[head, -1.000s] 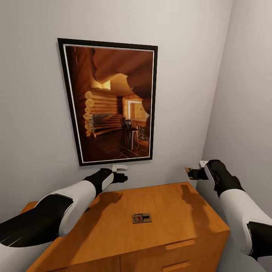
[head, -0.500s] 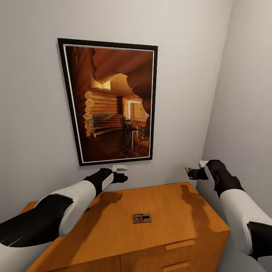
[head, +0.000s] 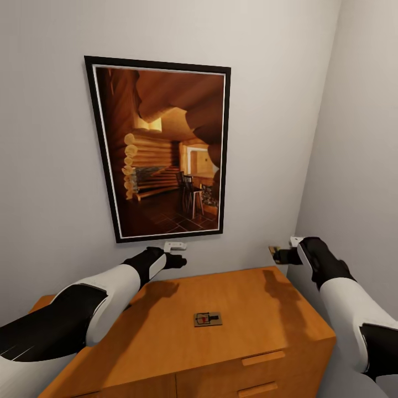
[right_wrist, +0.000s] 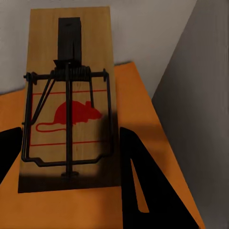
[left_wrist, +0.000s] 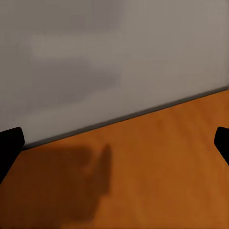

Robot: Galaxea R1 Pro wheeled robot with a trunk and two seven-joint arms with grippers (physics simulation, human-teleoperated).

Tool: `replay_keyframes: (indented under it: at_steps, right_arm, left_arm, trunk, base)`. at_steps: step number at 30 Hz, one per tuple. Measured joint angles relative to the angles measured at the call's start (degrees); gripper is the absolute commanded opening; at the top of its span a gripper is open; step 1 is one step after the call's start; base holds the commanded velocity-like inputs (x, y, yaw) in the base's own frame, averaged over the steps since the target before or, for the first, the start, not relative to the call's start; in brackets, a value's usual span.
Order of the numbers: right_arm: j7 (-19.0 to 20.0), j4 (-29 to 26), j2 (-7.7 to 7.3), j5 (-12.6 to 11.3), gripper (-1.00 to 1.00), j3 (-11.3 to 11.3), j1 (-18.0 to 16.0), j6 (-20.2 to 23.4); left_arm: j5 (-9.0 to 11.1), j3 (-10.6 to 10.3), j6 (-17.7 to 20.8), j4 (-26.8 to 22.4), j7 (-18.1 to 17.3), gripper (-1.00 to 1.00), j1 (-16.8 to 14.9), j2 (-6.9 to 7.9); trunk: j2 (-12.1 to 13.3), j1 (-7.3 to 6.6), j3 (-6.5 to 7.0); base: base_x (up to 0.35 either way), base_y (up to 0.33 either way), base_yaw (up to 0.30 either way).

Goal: Take the four mousetraps from the cabinet in the bathroom and place them on the bathroom floor. Make sure all four end up on the same floor surface, and ensure that at least two of them are either under or directly next to the same bathroom sink.

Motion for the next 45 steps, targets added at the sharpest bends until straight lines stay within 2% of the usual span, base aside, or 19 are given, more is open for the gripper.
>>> replay_keyframes:
  at_steps: [8, 12, 33, 45]
  right_arm:
    - [-0.1, 4.0, 0.2, 0.4, -1.0, 0.1, 0.0, -5.2]
    - [-0.1, 4.7, 0.33, 0.7, -1.0, 0.1, 0.0, -6.1]
    - [-0.7, 4.9, 0.29, 0.7, -1.0, 0.1, 0.0, -6.3]
    - [-0.7, 4.9, 0.03, 0.8, -1.0, 0.1, 0.0, -6.3]
  left_arm:
    - [0.2, 0.1, 0.0, 0.2, 0.0, 1.0, 0.0, 0.0]
    - [0.3, 0.1, 0.0, 0.2, 0.0, 1.0, 0.0, 0.0]
    - [0.3, 0.1, 0.0, 0.3, -0.1, 1.0, 0.0, 0.0]
    - [0.3, 0.1, 0.0, 0.3, 0.2, 1.0, 0.0, 0.0]
  trunk:
    - [0.0, 0.0, 0.0]
    - [0.0, 0.0, 0.0]
    - [0.0, 0.0, 0.06]
    - [0.0, 0.03, 0.08]
  base:
    - [0.0, 0.0, 0.0]
    - [0.0, 0.0, 0.0]
    - [-0.004, 0.0, 0.05]
    - [-0.267, 0.0, 0.011]
